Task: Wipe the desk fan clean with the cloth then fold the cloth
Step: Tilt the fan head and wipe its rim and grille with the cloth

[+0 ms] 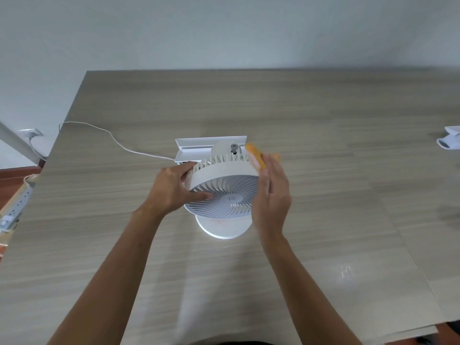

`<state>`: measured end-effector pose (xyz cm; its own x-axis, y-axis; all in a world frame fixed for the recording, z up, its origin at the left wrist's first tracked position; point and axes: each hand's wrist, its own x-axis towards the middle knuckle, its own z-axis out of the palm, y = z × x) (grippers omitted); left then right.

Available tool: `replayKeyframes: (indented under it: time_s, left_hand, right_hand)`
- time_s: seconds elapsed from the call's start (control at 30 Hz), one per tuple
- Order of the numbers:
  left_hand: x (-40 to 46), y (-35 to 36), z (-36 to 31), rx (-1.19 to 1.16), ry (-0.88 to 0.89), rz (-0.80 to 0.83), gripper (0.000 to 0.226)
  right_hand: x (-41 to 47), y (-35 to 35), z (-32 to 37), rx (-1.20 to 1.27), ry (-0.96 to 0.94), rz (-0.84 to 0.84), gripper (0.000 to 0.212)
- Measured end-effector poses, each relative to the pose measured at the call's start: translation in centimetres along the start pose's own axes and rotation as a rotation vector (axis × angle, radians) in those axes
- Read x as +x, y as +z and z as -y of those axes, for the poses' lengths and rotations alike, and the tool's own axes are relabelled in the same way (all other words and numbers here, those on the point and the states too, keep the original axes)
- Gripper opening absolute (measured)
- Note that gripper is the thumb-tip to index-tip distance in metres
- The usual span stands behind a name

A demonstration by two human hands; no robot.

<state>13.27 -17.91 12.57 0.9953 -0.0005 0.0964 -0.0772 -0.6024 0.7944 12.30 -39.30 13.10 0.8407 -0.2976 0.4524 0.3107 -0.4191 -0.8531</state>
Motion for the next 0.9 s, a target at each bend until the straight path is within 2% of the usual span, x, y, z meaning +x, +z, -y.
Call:
replayKeyframes:
  time_s: [0.07, 0.13, 0.23, 0.3, 0.37, 0.43, 0.5, 0.53, 0.6, 0.67, 0.73, 0.8, 0.83, 0.9]
  left_hand:
    - [-0.1, 0.1, -0.3, 0.012, 0.000, 0.001, 0.071]
    - [-0.1, 0.1, -0.8, 0.043, 0.012, -0.002, 0.068]
    - [-0.4, 0.2, -1.3, 0.057, 0.012, -0.027, 0.043]
    - [-0.7, 0.4, -1.2, 0.027, -0.023, -0.037, 0.042]
    - [-1.0, 0.4, -1.1, -0.003, -0.060, 0.003, 0.062]
    - [-1.3, -0.1, -1.2, -0.052, -0.122, 0.081, 0.104]
    - [-1.8, -1.1, -1.9, -0.112, -0.139, 0.115, 0.139]
    - [-2.0, -1.6, -2.6, -0.133, -0.121, 0.100, 0.145]
    - [-2.5, -2.0, -5.1, -0.152, -0.069, 0.037, 0.138]
    - [-2.9, -1.4, -8.4, -0.108, 0.027, -0.076, 0.110]
    - [-2.7, 0.0, -10.8, 0.011, 0.229, -0.200, 0.078]
    - [-2.3, 2.6, -12.0, 0.206, 0.418, -0.249, 0.057]
    - [-2.0, 4.1, -12.2, 0.322, 0.463, -0.262, 0.055]
    - [-1.6, 6.8, -12.3, 0.545, 0.426, -0.232, 0.065]
  right_hand:
    - [-0.2, 1.1, 0.4, -0.168, -0.208, 0.000, 0.035]
    - [-0.6, 2.2, 1.7, -0.337, -0.341, 0.030, 0.036]
    - [-1.8, 3.6, 4.0, -0.470, -0.429, 0.132, 0.036]
    - [-1.7, 3.7, 5.0, -0.464, -0.415, 0.193, 0.038]
    - [-0.8, 2.4, 5.6, -0.334, -0.333, 0.273, 0.044]
    - [0.6, 0.1, 6.0, -0.070, -0.152, 0.373, 0.049]
    - [2.2, -2.3, 5.4, 0.082, 0.026, 0.375, 0.055]
    - [3.0, -3.4, 4.6, 0.110, 0.070, 0.361, 0.059]
    - [4.2, -5.2, 2.6, 0.095, 0.100, 0.390, 0.074]
    - [5.0, -6.5, 0.7, 0.039, 0.120, 0.507, 0.084]
    - [5.5, -7.3, -0.6, -0.018, 0.138, 0.679, 0.083]
    - [5.8, -7.4, -1.4, -0.027, 0.123, 0.836, 0.083]
    - [5.9, -7.3, -1.6, -0.008, 0.128, 0.872, 0.085]
    - [6.3, -6.9, -1.8, 0.006, 0.126, 0.842, 0.082]
